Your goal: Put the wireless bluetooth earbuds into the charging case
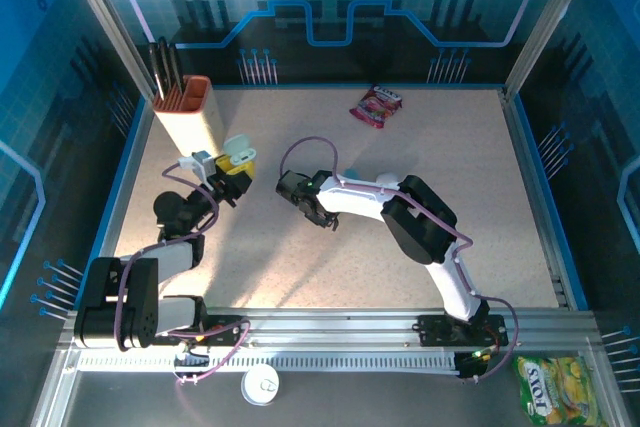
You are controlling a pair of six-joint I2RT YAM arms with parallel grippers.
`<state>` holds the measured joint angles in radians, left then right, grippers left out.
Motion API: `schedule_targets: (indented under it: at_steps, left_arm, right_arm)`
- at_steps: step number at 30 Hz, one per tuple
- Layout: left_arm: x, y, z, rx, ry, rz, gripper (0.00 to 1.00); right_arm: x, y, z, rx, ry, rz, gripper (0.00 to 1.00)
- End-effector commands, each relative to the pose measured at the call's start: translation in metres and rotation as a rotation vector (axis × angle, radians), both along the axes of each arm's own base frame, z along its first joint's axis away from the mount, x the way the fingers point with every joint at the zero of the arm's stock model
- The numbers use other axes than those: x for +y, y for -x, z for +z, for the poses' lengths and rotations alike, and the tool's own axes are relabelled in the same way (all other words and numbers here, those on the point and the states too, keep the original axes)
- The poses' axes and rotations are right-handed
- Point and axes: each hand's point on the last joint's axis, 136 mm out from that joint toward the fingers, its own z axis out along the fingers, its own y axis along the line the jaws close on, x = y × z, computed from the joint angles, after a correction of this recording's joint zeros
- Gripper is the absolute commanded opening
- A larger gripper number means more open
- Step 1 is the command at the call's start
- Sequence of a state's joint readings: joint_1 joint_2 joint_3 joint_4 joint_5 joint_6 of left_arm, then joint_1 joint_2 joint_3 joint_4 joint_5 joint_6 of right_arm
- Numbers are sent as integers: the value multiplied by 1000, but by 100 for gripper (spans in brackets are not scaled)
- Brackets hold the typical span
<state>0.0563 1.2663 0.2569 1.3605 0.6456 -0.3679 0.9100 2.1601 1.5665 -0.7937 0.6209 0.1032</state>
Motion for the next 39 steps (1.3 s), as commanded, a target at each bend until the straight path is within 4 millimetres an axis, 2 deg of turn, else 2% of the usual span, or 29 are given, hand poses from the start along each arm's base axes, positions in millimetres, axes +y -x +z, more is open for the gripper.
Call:
schedule_targets:
  at_steps: [1,10,15,20,26,32,39]
  left_arm:
    - [-1,5,7,-34,-2,-18,40]
    - [-2,5,5,-27,-3,-32,40]
    - [-3,4,3,-16,-3,-41,40]
    - [-4,3,0,-12,-8,-42,41]
    - [-9,3,-2,-14,-18,-54,41]
    - [-31,2,-11,0,-37,-116,41]
    - [-69,4,-23,-17,-90,-198,39]
  right_arm:
    - [-3,-5,-2,9,12,-11,25]
    - [3,-8,-3,14,-5,6,27]
    - [2,-8,-3,22,-12,-3,22]
    - [6,-5,7,41,-112,-29,21]
    - [1,1,26,61,-257,-99,20]
    - [-12,15,42,130,-467,-215,21]
    - [-23,36,68,248,-829,-335,22]
